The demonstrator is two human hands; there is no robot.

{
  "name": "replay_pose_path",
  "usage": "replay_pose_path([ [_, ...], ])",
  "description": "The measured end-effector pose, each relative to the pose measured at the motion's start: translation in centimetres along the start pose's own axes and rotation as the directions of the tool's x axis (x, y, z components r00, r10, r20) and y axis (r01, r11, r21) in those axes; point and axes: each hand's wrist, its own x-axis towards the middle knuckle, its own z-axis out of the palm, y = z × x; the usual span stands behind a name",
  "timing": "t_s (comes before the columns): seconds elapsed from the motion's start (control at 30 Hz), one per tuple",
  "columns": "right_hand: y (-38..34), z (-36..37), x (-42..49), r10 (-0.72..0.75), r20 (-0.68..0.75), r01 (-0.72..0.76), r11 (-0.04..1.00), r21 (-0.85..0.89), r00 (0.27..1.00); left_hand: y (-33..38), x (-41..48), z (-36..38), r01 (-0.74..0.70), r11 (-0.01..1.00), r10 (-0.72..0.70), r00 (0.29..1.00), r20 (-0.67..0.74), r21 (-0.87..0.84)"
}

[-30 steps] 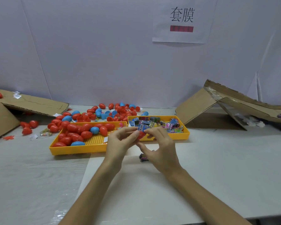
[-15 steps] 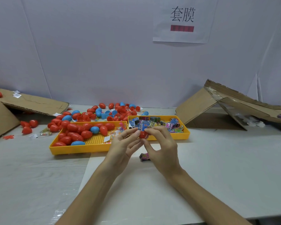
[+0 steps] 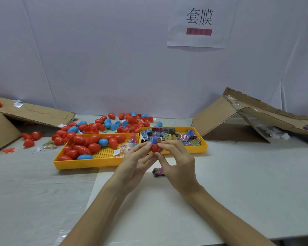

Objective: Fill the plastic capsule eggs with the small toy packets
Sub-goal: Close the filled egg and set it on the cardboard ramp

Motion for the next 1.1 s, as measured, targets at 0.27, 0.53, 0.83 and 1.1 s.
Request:
replay_pose_path([
  [0.27, -0.14, 0.02, -0.04, 0.019, -0.006, -0.019, 1.0, -0.013, 1.0, -0.01, 0.0, 0.08, 0.006, 1.0, -0.006, 1.0, 0.017, -0.009],
  [0.53, 0.21, 0.0, -0.14, -0.011, -0.003, 0.011, 1.0, -0.019, 1.0, -0.28, 0.22, -0.13, 0.007, 1.0, -0.007, 1.0, 0.004, 0.029],
  [0.83, -0.02, 0.0, 0.07, 0.06, 0.033, -0.06, 0.998, 0.019, 0.998, -0.31, 0.36, -0.22, 0.028, 0.999, -0.028, 1.0, -0.009, -0.03],
  [1.1, 0.43, 0.02, -0.03, 0.034, 0.015, -0.033, 0.999, -0.029, 0.999, -0.33, 0.18, -0.17, 0.04, 0.998, -0.04, 0.999, 0.001, -0.047],
])
